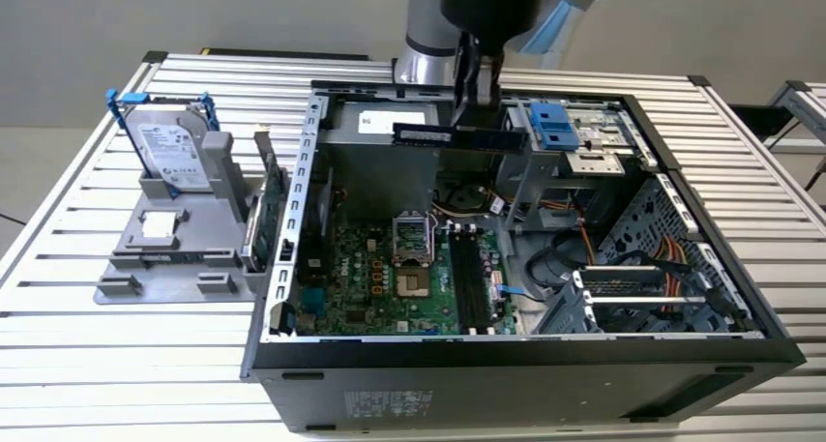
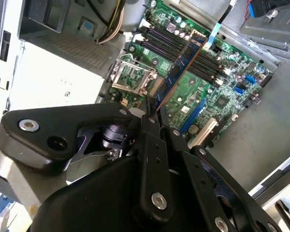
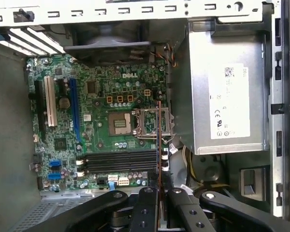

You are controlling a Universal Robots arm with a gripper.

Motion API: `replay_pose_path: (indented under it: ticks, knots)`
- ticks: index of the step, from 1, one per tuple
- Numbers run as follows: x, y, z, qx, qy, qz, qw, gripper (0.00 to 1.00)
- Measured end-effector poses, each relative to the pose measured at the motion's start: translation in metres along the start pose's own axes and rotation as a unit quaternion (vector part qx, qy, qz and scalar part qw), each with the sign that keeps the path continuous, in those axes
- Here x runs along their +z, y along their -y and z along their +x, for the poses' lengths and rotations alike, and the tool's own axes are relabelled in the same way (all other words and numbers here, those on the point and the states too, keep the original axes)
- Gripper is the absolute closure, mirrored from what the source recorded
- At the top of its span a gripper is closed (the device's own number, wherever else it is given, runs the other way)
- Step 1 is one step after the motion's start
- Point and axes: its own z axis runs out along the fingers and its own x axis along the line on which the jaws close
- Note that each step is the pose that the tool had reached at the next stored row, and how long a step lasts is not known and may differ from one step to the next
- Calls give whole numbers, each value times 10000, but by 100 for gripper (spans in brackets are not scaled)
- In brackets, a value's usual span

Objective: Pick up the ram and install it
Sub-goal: 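Insert the ram into the slot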

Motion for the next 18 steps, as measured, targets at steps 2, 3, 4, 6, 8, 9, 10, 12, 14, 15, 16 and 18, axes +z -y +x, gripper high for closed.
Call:
replay_pose_path:
  ticks: [2,3,4,6,8,9,10,12,14,15,16,18]
  knots:
    - [0,12,-1,43,0,1,10000,100]
    - [0,19,-2,62,0,1,10000,100]
    - [0,27,-2,82,0,1,10000,100]
    - [0,42,-4,119,0,1,9999,100]
    - [0,57,-5,156,0,1,9999,100]
    - [0,65,-6,173,0,2,9998,100]
    - [0,72,-6,191,0,2,9998,100]
    - [0,89,-7,224,0,1,9998,100]
    - [0,107,-9,252,0,1,9997,100]
    - [0,117,-9,264,0,1,9997,100]
    - [0,128,-10,273,0,0,9996,100]
    - [0,151,-10,292,0,-2,9996,100]
